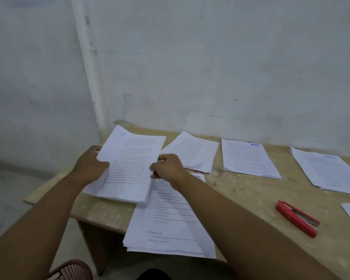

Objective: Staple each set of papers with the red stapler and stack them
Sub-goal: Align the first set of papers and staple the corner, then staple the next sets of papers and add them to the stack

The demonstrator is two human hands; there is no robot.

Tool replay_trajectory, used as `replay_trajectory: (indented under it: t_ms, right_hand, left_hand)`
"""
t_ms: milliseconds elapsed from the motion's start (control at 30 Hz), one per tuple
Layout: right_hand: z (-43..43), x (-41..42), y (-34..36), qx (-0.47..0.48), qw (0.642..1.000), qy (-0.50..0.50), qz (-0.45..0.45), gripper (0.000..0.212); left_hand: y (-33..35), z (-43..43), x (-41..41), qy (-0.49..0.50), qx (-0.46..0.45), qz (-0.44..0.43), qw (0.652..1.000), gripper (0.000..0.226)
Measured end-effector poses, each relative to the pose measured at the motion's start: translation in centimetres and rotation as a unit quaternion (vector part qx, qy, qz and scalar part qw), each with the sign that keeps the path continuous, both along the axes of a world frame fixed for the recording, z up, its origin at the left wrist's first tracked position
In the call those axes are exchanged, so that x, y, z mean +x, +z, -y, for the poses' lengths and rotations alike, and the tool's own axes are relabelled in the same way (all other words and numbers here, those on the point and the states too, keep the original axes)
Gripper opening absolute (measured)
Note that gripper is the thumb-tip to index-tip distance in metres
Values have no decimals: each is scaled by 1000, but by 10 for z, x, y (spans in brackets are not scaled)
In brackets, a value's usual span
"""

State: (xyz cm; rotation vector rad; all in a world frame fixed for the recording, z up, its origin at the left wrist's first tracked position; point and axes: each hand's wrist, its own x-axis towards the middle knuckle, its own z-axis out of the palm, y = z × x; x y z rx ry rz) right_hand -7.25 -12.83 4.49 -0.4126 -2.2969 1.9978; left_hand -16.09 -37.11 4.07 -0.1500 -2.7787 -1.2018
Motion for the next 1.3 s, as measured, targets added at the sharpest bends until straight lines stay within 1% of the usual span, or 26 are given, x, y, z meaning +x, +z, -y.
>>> replay_trajectory:
  t_ms: [67,100,200,233,267,300,333,367,400,433,467,533,633,733,800,867,933,967,1000,1100,1167,1233,1300]
  right_hand:
    - [22,-21,-11,35,999,1,19,21]
    - [31,-28,-15,67,997,-1,25,15]
    - [47,-47,-30,184,982,-1,33,9]
    - [51,-52,-34,226,974,-4,34,10]
    - [54,-58,-38,253,966,-9,40,18]
    - [55,-62,-42,270,962,-13,34,24]
    - [56,-64,-42,281,959,-18,33,22]
    - [56,-68,-44,293,955,-15,30,12]
    - [56,-69,-45,308,951,-11,25,10]
    - [57,-71,-46,327,945,-6,22,19]
    - [57,-73,-48,348,937,-3,11,23]
    - [57,-75,-49,369,929,-10,-2,24]
    - [52,-71,-42,393,919,-22,-32,20]
    - [34,-60,-33,411,910,-32,-44,20]
    - [19,-49,-27,422,905,-37,-43,20]
    - [0,-33,-22,437,897,-51,-32,20]
    - [-22,-10,-20,438,897,-63,-19,21]
    - [-34,1,-21,435,898,-66,-12,22]
    - [-45,15,-22,434,898,-68,-1,24]
    - [-77,53,-34,421,904,-74,25,32]
    - [-92,72,-44,414,907,-71,40,39]
    - [-104,87,-55,419,906,-42,49,47]
    - [-110,98,-66,424,905,-14,43,52]
  left_hand:
    - [-14,20,-16,20,-35,-11,999,52]
    - [-21,28,-23,25,-56,-10,998,51]
    - [-37,43,-41,24,-111,6,994,55]
    - [-41,46,-47,23,-121,13,992,58]
    - [-45,49,-54,20,-132,19,991,61]
    - [-48,50,-60,14,-145,25,989,64]
    - [-51,51,-66,9,-158,29,987,64]
    - [-55,51,-72,5,-171,31,985,64]
    - [-58,50,-78,3,-182,31,983,63]
    - [-60,49,-81,5,-197,28,980,63]
    - [-63,46,-83,9,-221,22,975,63]
    - [-64,40,-79,25,-276,14,961,58]
    - [-63,28,-69,61,-311,-15,948,54]
    - [-59,11,-53,86,-320,-74,941,52]
    - [-52,-7,-37,69,-287,-107,949,46]
    - [-42,-30,-19,32,-252,-125,959,33]
    - [-31,-54,2,-11,-218,-104,970,27]
    - [-26,-65,11,-26,-213,-75,974,30]
    - [-22,-76,19,-37,-226,-43,972,36]
    - [-17,-103,40,-63,-293,38,953,59]
    - [-16,-112,47,-64,-312,76,945,67]
    - [-17,-119,53,-63,-322,103,939,67]
    - [-18,-125,57,-66,-322,119,937,60]
